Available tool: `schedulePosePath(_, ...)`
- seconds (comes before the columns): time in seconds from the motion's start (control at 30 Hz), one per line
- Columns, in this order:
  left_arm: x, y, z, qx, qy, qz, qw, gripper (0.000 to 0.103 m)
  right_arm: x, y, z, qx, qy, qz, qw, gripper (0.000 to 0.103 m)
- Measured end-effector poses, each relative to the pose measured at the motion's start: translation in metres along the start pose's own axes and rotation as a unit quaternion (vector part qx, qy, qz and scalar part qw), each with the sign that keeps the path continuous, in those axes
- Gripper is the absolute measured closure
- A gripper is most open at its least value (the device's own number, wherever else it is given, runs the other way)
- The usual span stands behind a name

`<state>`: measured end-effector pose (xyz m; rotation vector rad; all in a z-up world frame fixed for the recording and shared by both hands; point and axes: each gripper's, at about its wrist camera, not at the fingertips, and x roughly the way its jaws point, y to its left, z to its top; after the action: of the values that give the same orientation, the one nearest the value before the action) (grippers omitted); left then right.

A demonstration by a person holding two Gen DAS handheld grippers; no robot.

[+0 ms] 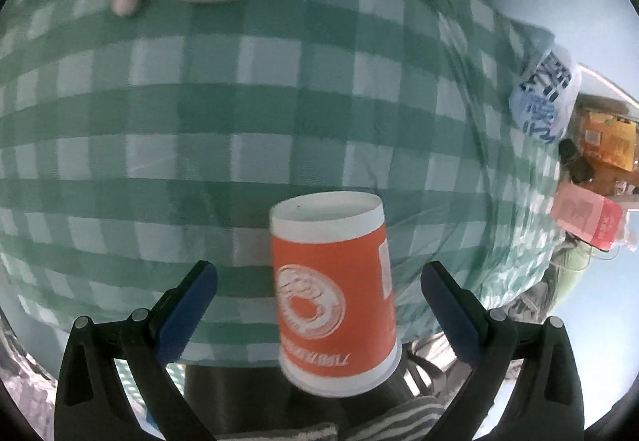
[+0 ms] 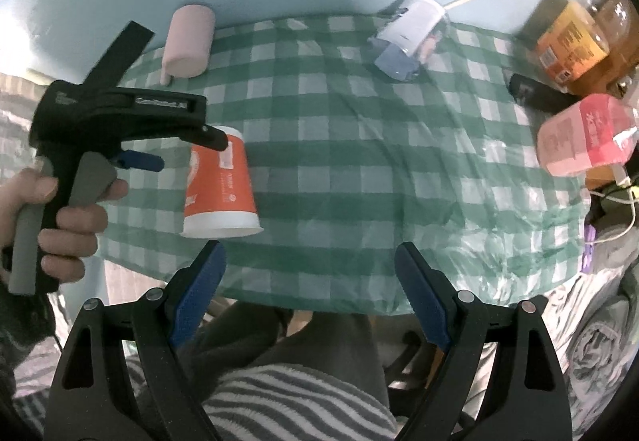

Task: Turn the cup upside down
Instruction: 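Lift the orange cup with the right tool and rotate it rim-down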

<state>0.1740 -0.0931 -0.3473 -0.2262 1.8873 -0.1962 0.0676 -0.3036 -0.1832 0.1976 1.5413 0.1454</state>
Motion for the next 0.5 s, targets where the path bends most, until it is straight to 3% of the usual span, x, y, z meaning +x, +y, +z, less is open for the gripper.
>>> schedulePosePath(0.1, 0.012, -0.001, 0.003, -0.012, 0.011, -0.004, 0.9999, 0.002, 0.000, -0.007, -0.002, 0.009, 0.001, -0.002, 1.000, 0.016)
schedulePosePath(0.17, 0.016, -0.002, 0.003, -0.017, 0.013, -0.005, 0.9998, 0.021, 0.000, -0.010, -0.003, 0.014, 0.002, -0.003, 1.000, 0.016)
schedulePosePath(0.23, 0.019, -0.002, 0.002, -0.019, 0.019, -0.008, 0.9996, 0.033, 0.000, -0.013, -0.003, 0.019, 0.002, -0.004, 1.000, 0.016)
schedulePosePath(0.33, 0.016, -0.004, -0.001, -0.015, 0.007, -0.011, 0.9998, 0.034, -0.001, -0.016, -0.004, 0.022, 0.003, -0.005, 1.000, 0.016)
schedulePosePath(0.5, -0.011, -0.011, -0.008, 0.007, -0.054, -0.001, 0.9985, 0.034, 0.002, -0.016, -0.005, 0.019, 0.008, -0.004, 1.000, 0.016)
